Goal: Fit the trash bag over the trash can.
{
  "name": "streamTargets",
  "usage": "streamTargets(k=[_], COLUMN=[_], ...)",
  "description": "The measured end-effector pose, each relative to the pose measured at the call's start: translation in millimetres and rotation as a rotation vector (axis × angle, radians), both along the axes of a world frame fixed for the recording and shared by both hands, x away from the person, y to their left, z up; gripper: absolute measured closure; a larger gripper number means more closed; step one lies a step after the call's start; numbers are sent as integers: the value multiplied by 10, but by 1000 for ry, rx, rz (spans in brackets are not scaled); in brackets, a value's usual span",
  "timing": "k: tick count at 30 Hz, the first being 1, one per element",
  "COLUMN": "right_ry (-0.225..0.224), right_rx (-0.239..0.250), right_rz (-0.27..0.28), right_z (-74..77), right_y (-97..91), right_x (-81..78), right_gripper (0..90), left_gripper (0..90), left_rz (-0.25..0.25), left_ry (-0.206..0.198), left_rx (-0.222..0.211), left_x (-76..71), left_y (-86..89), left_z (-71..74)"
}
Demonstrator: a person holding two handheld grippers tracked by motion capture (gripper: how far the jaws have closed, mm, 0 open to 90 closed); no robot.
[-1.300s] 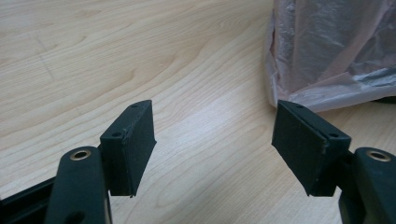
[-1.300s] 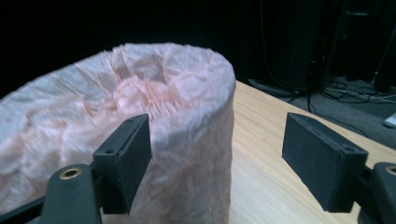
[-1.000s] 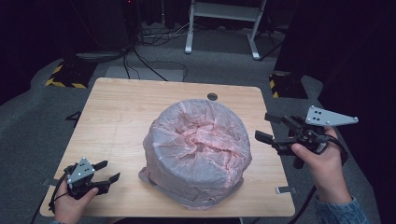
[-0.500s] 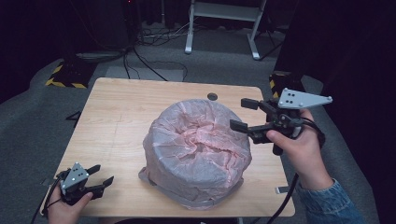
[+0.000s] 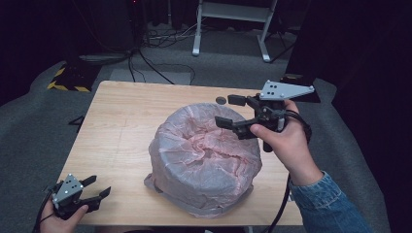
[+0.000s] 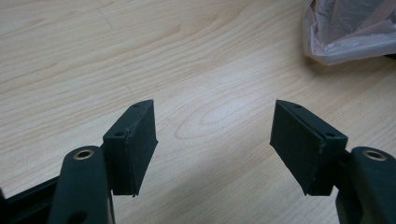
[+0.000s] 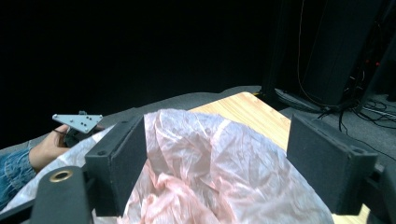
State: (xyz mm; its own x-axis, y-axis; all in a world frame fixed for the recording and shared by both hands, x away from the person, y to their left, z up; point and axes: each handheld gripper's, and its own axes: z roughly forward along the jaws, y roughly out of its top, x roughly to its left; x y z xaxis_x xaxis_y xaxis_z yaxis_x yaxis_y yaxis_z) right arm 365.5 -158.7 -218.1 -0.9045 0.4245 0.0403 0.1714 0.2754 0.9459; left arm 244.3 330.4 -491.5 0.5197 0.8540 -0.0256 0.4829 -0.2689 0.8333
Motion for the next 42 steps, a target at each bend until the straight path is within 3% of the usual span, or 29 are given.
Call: streamTargets(k=[7,17,21,24,32,36,42], right_ry=[8,29,46,47,93,115,122], right_rx=[-12,-44,-99,-156,-256,-341,-460], right_rz=[0,7,19,18,-14,3,12], right_z=[4,-122,-216,-305,-520,-611,-709], right_y=[202,458,568,624,690,724,806], right_x=[-8,-5,-5,4,96,133,144], right_gripper=[204,145,74,73,91,153,151], left_gripper=[311,310,311,310,308,307,309], left_rz=[-4,-16,-19,-21,-19,-21,-17], left_ry=[-4,-6,-5,-4,3,4,6], left_rx=[-6,-1,4,5,12,14,11], left_x=[25,62,72,71,67,73,71], left_y=[-17,-34,-41,-45,-39,-42,-40], left_z=[13,14,5,2,-7,-12,-16])
